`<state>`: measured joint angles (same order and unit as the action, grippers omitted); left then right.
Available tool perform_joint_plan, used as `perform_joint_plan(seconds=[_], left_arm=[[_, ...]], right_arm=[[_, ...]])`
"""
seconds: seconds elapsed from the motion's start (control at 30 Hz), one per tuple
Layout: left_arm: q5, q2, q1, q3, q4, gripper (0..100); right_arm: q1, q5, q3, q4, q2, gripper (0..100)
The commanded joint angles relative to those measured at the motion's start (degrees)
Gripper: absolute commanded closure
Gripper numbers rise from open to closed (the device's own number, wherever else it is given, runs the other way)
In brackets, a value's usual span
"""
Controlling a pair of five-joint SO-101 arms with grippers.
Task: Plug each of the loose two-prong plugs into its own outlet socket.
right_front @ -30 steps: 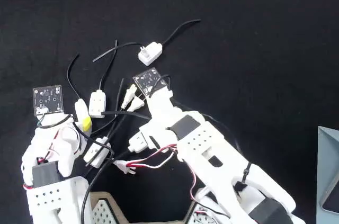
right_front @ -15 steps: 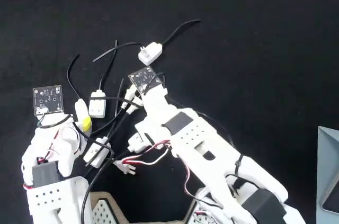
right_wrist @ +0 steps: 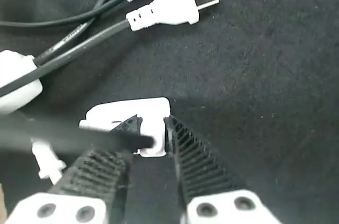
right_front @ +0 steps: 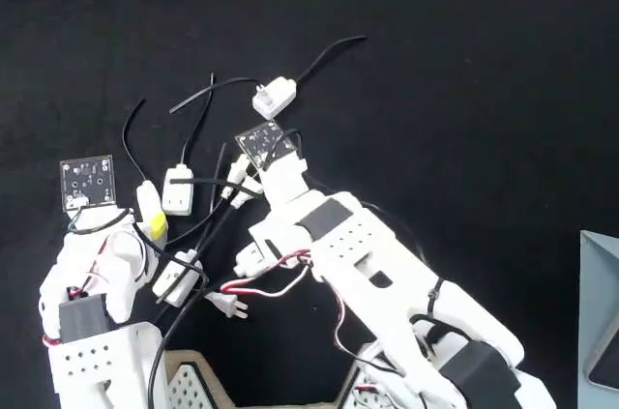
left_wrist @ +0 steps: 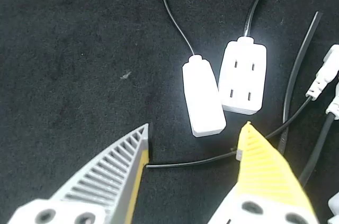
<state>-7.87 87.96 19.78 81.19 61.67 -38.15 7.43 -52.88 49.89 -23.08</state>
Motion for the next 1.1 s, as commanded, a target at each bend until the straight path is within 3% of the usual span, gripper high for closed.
perform_joint_plan(seconds=[0.0, 0.57, 0.67, 1.07], left_arm=[[0.2, 0.5, 0.4, -0.4, 0.0, 73], [0.2, 0.5, 0.4, -0.4, 0.0, 73], [0.2, 0.5, 0.4, -0.4, 0.0, 73], [0.2, 0.5, 0.4, -0.4, 0.0, 73]], right_arm=[[-1.5, -1.1, -4.0, -3.6, 0.7, 98.6], [-3.9, -2.2, -8.1, -3.2, -2.2, 98.6], [-4.0, -5.6, -10.6, -3.6, -4.9, 98.6], [-4.0, -9.7, -16.2, -12.7, -7.3, 98.6]])
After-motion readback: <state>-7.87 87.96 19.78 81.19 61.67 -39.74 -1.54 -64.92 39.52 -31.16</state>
